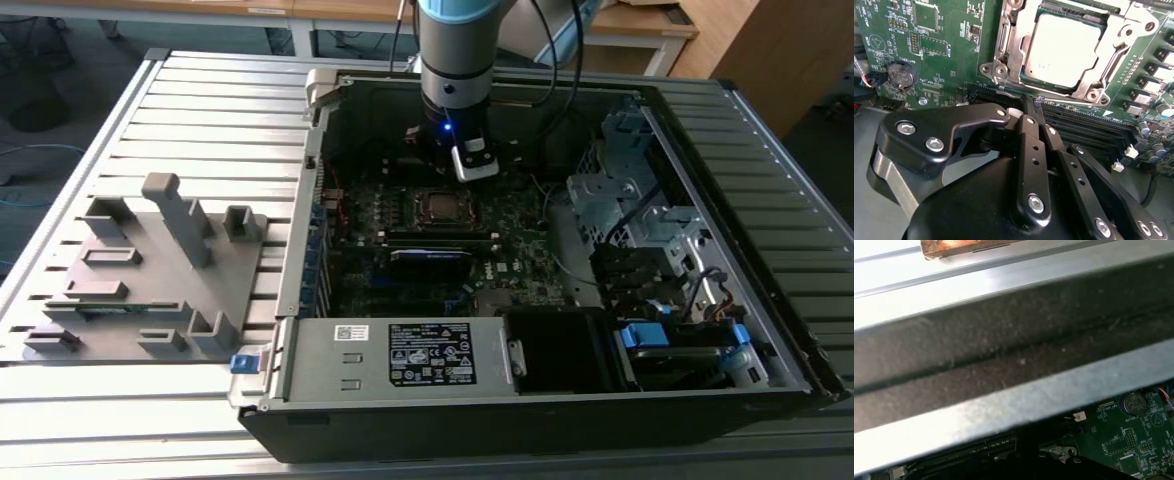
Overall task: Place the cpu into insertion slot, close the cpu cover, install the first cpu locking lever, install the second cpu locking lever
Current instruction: 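Install the first cpu locking lever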
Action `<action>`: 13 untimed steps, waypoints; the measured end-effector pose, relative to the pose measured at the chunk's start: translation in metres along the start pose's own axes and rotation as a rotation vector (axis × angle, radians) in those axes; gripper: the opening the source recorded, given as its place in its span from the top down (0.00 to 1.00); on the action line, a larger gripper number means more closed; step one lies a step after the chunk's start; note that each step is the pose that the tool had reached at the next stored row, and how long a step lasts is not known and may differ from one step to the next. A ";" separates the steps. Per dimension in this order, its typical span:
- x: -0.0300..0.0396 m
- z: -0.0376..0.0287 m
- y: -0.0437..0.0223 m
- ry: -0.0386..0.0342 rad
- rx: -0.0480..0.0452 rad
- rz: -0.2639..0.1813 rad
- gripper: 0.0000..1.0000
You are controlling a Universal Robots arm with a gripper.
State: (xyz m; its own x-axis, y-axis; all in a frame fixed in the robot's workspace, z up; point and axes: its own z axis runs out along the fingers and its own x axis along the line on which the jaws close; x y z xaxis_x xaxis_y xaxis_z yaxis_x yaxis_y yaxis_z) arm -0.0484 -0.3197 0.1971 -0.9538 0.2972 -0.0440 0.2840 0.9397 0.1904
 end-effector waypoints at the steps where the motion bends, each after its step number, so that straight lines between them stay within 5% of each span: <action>1: 0.0000 0.0001 0.0000 -0.0007 0.0024 0.000 0.90; 13: 0.0001 0.0027 -0.0005 -0.0083 0.0280 -0.003 0.90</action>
State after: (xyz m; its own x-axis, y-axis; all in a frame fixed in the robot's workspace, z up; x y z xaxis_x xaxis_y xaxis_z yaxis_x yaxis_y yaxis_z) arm -0.0484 -0.3197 0.1944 -0.9538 0.2957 -0.0526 0.2840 0.9449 0.1628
